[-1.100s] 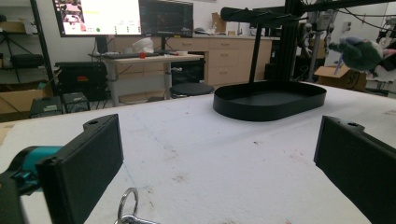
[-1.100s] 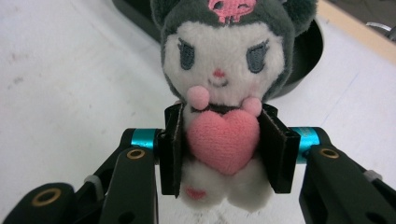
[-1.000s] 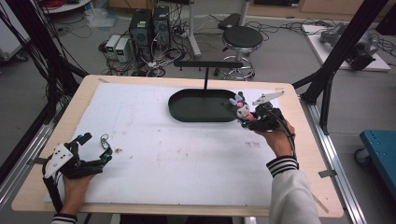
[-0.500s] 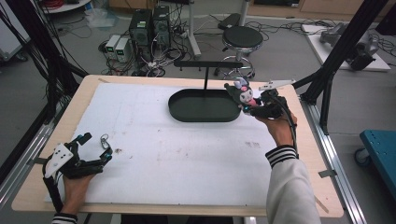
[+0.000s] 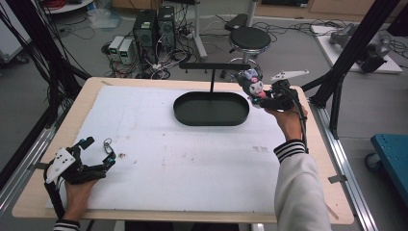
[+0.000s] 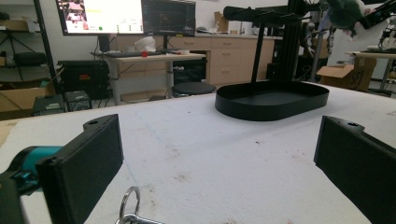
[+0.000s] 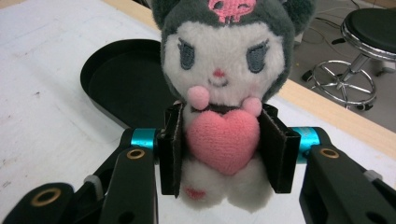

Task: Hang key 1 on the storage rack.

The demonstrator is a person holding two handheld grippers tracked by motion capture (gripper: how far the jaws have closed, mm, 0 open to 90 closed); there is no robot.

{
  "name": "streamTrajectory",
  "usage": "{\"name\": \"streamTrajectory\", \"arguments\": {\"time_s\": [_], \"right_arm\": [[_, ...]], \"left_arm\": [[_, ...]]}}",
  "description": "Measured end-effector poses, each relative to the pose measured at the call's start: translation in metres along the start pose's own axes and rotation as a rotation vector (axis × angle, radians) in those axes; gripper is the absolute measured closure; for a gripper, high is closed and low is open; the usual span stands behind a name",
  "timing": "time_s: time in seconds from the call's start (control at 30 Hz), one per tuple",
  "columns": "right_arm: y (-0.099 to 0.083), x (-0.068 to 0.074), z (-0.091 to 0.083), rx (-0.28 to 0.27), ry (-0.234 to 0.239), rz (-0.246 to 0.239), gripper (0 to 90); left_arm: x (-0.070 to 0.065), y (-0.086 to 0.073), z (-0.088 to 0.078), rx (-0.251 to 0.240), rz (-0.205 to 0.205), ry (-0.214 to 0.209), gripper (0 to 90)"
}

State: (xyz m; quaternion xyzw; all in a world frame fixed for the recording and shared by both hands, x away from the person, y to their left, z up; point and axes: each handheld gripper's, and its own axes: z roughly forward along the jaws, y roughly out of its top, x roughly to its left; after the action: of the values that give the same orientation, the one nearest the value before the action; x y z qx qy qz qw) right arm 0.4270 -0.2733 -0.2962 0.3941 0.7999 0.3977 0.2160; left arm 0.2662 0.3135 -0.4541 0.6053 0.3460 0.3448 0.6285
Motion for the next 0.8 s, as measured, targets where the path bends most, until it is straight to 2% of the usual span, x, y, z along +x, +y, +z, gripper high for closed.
{"name": "streamTrajectory", "arguments": {"time_s": [0.27, 0.7, 0.8], "right_arm": [[0.007, -0.004, 0.005, -0.001, -0.020, 0.013, 56.3], [0.018, -0.011, 0.009, -0.033, -0.036, 0.035, 56.3], [0.017, -0.013, 0.011, -0.039, -0.041, 0.053, 56.3]], "left_arm": [[0.000, 0.000, 0.000, -0.002, 0.001, -0.001, 1.7], [0.000, 0.000, 0.000, 0.000, -0.002, -0.002, 1.7], [0.000, 0.000, 0.000, 0.000, -0.002, -0.002, 1.7]]}}
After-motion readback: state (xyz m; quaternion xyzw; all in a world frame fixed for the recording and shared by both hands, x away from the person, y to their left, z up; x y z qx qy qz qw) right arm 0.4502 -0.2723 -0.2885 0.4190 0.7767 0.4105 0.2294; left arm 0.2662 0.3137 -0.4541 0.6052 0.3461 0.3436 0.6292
